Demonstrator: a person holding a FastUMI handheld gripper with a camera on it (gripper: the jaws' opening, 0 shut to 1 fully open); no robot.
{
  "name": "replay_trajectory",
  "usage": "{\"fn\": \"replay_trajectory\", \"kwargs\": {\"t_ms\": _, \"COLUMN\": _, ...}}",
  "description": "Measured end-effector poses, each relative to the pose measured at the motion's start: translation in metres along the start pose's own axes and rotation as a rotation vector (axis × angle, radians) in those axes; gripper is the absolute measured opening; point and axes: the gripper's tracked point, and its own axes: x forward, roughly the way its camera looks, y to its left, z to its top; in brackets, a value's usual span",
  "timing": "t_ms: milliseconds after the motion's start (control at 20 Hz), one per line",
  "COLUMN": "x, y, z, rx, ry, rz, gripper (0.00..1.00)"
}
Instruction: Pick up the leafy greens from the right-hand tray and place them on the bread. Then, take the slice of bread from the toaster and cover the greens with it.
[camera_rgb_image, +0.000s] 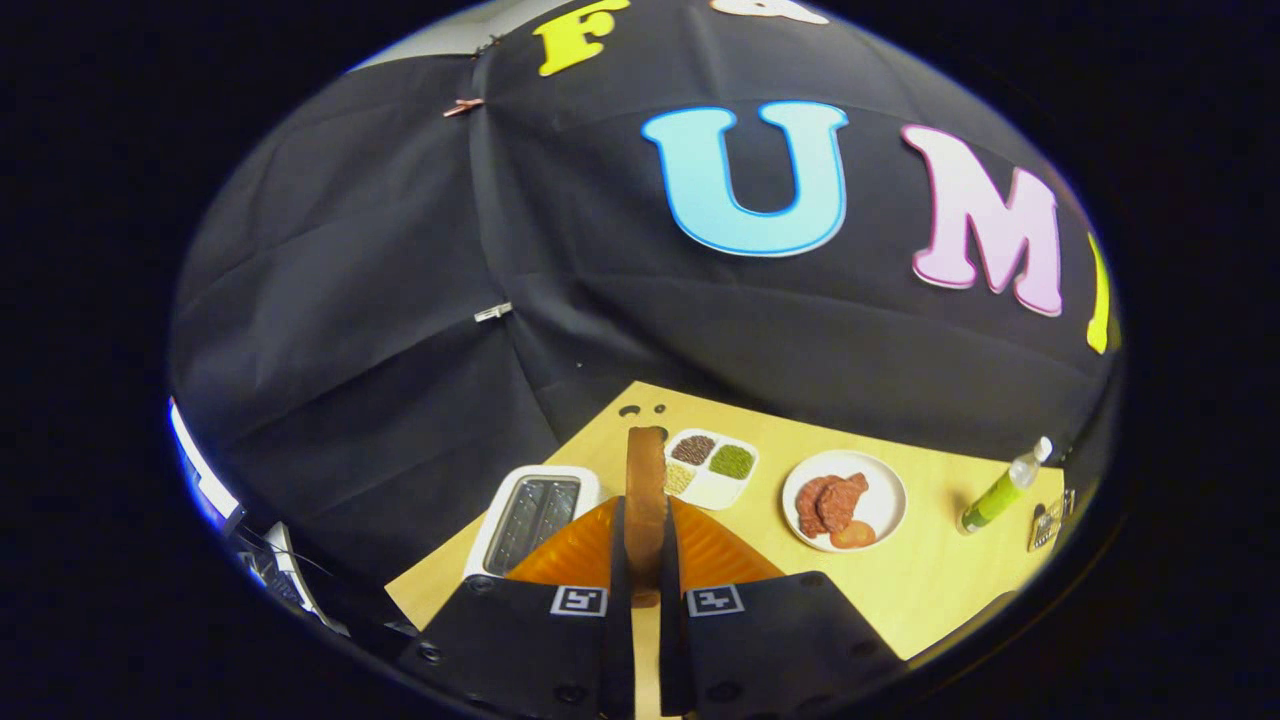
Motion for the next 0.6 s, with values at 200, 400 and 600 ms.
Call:
{"fn": "replay_trajectory", "kwargs": {"t_ms": 200, "x": -0.013, "y": -0.034, "z": -0.038, "rx": 0.057, "ry": 0.025, "rz": -0.027, "gripper": 0.14}}
{"fn": "replay_trajectory", "kwargs": {"t_ms": 400, "x": -0.015, "y": -0.061, "z": -0.084, "rx": 0.102, "ry": 0.072, "rz": -0.037, "gripper": 0.14}}
{"fn": "replay_trajectory", "kwargs": {"t_ms": 600, "x": -0.011, "y": -0.079, "z": -0.126, "rx": 0.159, "ry": 0.118, "rz": -0.041, "gripper": 0.14}}
